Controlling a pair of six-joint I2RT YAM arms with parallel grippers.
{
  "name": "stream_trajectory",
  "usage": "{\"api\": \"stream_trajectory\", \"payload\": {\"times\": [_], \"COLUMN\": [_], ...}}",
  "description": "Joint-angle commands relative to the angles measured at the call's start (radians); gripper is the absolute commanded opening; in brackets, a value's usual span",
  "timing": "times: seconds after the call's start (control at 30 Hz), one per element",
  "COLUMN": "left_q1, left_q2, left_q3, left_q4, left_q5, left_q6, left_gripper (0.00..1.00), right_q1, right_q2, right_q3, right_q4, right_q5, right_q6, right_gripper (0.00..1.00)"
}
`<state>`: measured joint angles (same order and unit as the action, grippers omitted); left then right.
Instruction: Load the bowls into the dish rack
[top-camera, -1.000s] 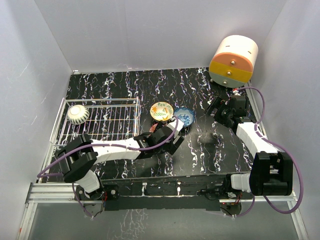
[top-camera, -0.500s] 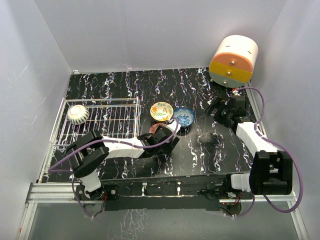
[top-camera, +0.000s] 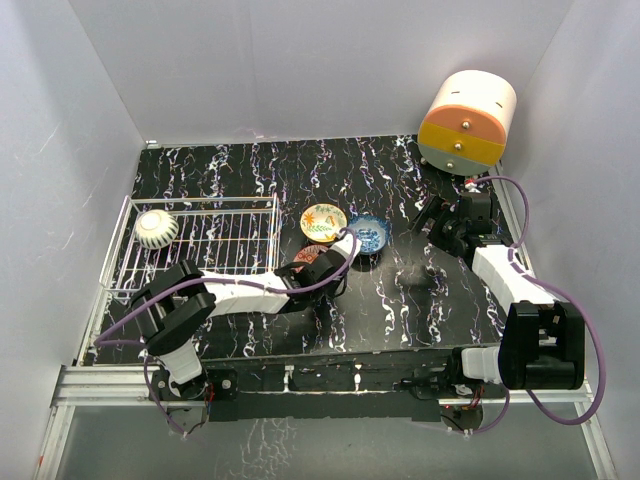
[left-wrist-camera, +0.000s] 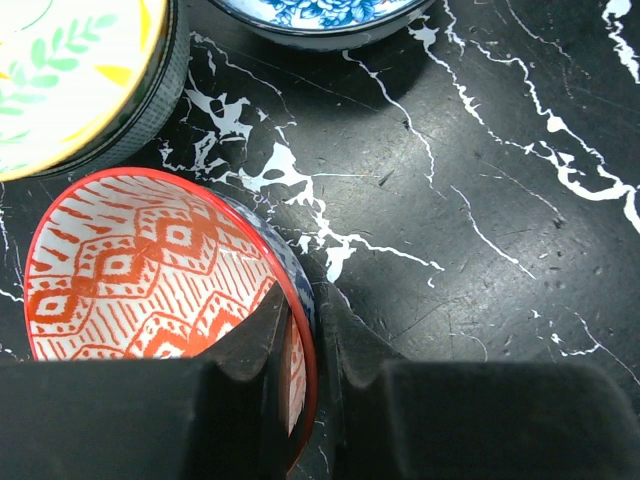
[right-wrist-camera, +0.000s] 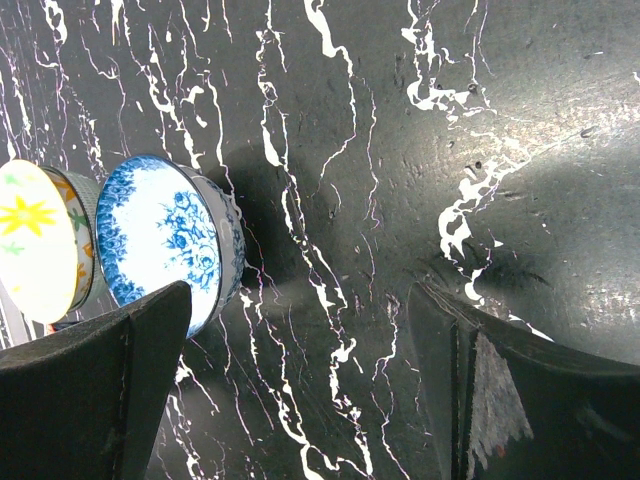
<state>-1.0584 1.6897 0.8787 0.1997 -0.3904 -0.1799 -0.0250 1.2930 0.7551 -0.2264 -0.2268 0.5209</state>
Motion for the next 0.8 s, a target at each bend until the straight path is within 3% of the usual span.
{"api": "stream_trajectory", "payload": {"times": [0.0,0.37,0.47,0.6,0.77], "left_q1": [-0.014,0.010,0.142,0.416,0.609], "left_q2": [-0.086,-0.410,-0.504,-0.599,-0.673], "left_q3": [0.058,0.193,0.167,0.072,-0.014], "left_q4": [-0.097,-0.127,-0.097,-0.017,0.068], "left_q5": [0.108,0.223,0.303,0.456,0.596], "left_q6": [-0.052,-0.011,-0.070,-0.189,-0.295], "left_gripper": [0.00,0.00,0.00,0.00,0.00], "right_q1": [-0.012,-0.019,-0.020,-0.020,-0.021], "right_q2": [-0.027,-0.031,-0.031,-0.033,-0.045], "right_q3": [0.005,0.015,0.015,0.021,0.017], "right_q4": [0.046,0.036,0.036,0.035,0.032], "right_q5": [0.026,0.026,0.020,0.006,0.006], "right_q6": [-0.019,-0.022,-0.020,-0.015,-0.017], "right_gripper": [0.93,0.93,0.93,0.93,0.93]}}
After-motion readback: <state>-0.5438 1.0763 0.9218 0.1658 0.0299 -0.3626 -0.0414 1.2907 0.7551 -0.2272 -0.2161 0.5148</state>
